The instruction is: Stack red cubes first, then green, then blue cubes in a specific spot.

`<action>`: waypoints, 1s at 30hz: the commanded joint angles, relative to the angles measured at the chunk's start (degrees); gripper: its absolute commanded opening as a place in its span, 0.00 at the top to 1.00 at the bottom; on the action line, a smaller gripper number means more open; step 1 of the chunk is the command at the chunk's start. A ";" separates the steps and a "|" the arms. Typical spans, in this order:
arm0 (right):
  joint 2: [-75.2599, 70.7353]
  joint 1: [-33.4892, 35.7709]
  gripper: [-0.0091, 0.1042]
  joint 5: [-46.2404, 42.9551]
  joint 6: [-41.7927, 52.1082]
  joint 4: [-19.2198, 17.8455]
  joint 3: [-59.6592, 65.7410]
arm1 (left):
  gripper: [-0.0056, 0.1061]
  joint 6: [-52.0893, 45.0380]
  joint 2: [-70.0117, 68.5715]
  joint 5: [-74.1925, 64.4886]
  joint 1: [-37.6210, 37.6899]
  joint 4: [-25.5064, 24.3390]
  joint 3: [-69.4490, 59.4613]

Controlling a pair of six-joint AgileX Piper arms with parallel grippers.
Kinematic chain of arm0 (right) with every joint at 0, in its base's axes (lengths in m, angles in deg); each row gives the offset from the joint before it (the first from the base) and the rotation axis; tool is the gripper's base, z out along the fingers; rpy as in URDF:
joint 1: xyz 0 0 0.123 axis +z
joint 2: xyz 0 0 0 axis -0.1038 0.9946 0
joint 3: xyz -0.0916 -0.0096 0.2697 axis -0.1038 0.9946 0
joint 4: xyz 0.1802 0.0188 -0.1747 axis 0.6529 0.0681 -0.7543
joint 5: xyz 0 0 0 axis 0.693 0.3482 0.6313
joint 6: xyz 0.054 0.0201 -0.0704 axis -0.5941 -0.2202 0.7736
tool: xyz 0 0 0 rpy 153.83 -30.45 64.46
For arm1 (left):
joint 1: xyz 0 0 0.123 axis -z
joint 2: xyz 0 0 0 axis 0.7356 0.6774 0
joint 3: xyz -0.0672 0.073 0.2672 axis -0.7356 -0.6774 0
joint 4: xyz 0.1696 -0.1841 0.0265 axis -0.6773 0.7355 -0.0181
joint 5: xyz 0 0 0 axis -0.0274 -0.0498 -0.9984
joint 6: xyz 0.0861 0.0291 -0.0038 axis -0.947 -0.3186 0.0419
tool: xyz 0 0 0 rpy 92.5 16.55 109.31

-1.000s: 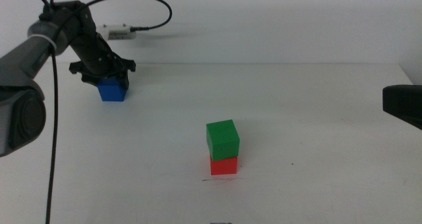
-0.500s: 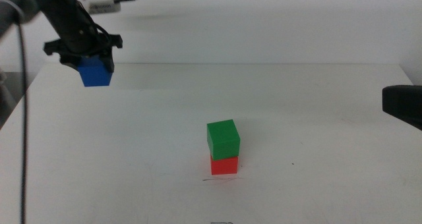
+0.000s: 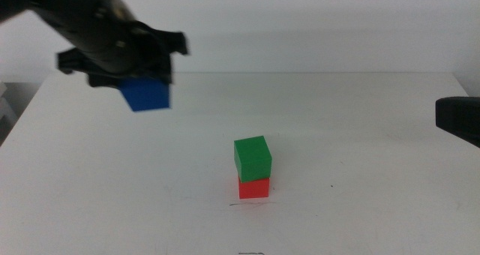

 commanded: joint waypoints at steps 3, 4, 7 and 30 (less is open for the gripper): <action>0.11 -0.53 0.24 -4.21 0.85 -0.11 -1.19 | 0.90 4.42 0.40 -1.59 7.39 -2.05 5.10; 0.11 -0.53 0.24 -4.21 0.85 -0.11 -1.19 | 0.90 5.08 1.37 -1.97 8.86 -2.11 6.13; 0.11 -0.53 0.24 -4.21 0.85 -0.11 -1.19 | 0.90 8.10 4.68 -3.09 12.57 -1.97 8.93; 0.10 -0.53 0.24 -4.20 0.85 -0.11 -1.19 | 0.91 18.88 16.91 -0.39 18.84 -1.78 12.44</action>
